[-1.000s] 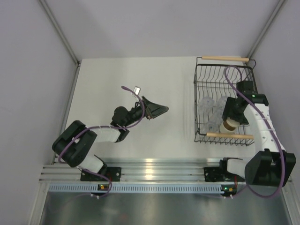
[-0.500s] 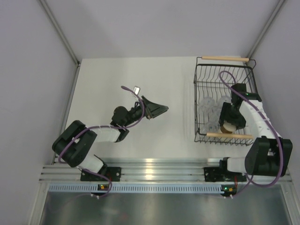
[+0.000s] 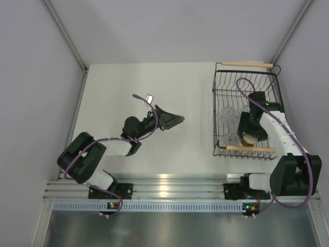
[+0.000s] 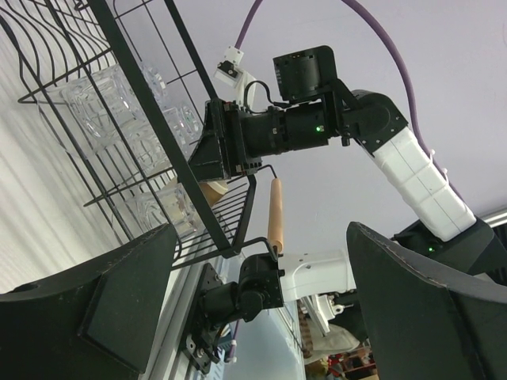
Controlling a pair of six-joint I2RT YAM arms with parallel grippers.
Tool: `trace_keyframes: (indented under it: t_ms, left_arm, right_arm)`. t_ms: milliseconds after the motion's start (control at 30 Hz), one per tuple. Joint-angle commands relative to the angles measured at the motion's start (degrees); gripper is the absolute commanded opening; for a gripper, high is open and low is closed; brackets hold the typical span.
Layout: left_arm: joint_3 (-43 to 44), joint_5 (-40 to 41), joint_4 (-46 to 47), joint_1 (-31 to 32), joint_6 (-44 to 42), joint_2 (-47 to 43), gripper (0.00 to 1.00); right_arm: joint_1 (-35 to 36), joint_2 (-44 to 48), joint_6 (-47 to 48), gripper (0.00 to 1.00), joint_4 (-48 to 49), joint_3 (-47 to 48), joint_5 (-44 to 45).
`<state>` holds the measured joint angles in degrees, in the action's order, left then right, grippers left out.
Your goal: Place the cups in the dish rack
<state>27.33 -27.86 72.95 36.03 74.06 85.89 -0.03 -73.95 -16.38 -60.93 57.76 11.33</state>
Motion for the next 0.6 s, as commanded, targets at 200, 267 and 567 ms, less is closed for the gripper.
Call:
trace_keyframes:
  t_ms: [200, 267, 567]
  left_arm:
    - [1.58, -1.32, 8.97, -0.61, 0.12, -1.33, 0.95]
    - [1.5, -1.32, 8.97, -0.7, 0.12, -1.51, 0.95]
    - [1.32, -1.59, 8.97, -1.05, 0.12, -1.43, 0.95]
  right_arm:
    - [4.86, 0.74, -3.74, 0.78, -1.83, 1.66, 7.12]
    - [5.39, 0.74, -4.09, 0.79, -1.65, 1.48, 7.12]
    - [6.1, 3.46, -4.54, 0.8, -3.41, 3.06, 8.18]
